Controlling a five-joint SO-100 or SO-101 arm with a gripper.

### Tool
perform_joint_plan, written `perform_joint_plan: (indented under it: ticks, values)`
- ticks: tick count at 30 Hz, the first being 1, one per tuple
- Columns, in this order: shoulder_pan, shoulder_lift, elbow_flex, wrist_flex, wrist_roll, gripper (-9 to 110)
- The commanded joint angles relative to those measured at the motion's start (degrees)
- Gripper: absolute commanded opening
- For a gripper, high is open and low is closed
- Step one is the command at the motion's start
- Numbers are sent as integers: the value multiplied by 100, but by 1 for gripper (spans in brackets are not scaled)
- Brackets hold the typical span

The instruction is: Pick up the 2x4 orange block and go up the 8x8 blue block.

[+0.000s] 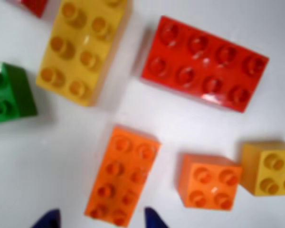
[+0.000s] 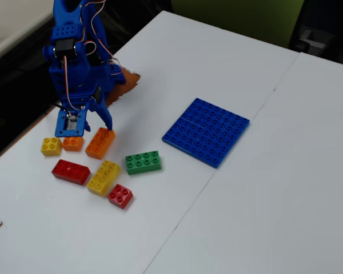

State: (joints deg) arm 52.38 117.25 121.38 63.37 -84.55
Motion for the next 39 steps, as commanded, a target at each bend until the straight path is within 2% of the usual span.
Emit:
perform_joint_plan:
  ticks: [1, 9, 17, 28, 32, 37, 39]
  values:
    - [229, -255, -439, -79, -97, 23]
    - [272, -1028, -475, -431, 0, 24]
    - [352, -1266, -352, -545, 0, 24]
    - [246, -1327, 281, -1283, 114, 22]
    - [176, -1230, 308, -1283, 62, 16]
    - [-26, -1020, 316, -1257, 35, 1]
    - [-141, -756, 316, -1239, 26, 0]
